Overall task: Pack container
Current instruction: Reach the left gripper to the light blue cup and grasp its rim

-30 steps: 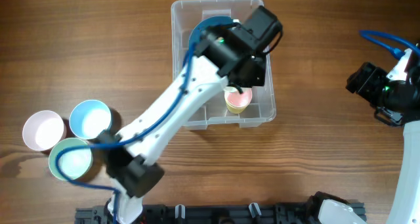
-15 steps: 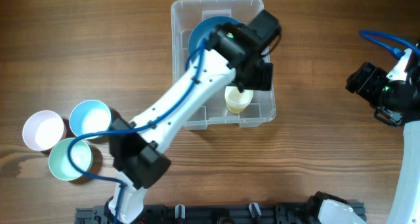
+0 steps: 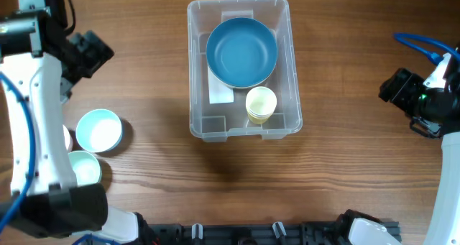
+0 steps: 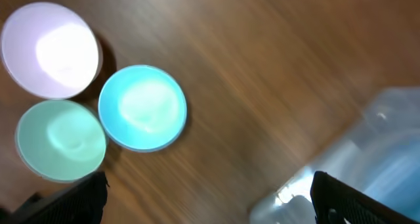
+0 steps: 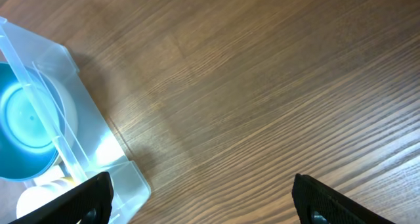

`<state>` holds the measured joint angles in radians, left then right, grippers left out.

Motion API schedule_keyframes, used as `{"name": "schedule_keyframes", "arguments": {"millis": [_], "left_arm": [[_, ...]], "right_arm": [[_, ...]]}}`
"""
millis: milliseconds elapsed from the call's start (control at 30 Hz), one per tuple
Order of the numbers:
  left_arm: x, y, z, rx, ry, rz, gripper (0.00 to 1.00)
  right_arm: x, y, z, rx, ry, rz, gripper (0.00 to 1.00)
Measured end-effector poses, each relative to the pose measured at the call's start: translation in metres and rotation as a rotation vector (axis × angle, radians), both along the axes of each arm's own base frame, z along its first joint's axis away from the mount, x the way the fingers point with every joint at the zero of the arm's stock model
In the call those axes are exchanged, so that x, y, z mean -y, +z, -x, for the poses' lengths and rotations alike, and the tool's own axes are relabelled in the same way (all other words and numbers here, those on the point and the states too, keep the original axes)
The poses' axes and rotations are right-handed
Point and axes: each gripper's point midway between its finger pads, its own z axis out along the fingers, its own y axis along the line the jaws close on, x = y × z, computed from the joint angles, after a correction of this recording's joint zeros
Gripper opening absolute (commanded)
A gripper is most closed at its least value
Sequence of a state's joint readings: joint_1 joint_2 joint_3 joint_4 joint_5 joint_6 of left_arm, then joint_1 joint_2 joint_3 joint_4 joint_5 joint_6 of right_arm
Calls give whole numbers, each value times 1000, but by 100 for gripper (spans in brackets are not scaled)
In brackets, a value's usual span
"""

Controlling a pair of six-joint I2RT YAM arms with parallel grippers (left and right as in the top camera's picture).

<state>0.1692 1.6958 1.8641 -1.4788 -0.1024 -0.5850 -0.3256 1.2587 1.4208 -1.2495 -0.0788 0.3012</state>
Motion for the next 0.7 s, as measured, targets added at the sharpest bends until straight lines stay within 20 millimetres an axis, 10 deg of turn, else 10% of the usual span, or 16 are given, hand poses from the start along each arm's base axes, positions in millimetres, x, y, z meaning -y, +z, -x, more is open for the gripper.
{"name": "schedule_keyframes", "arguments": {"millis": [200,433,700], "left_arm": [[-3,-111,8,-151,20,47,100],[2,-197,26,-260,20,77,94],[2,-214,21,-273,17,84,15]], "right_arm": [[0,0,0,-2,0,-1,89],[0,0,1,-4,0,-1,89],[0,0,1,-4,0,-1,89]]}}
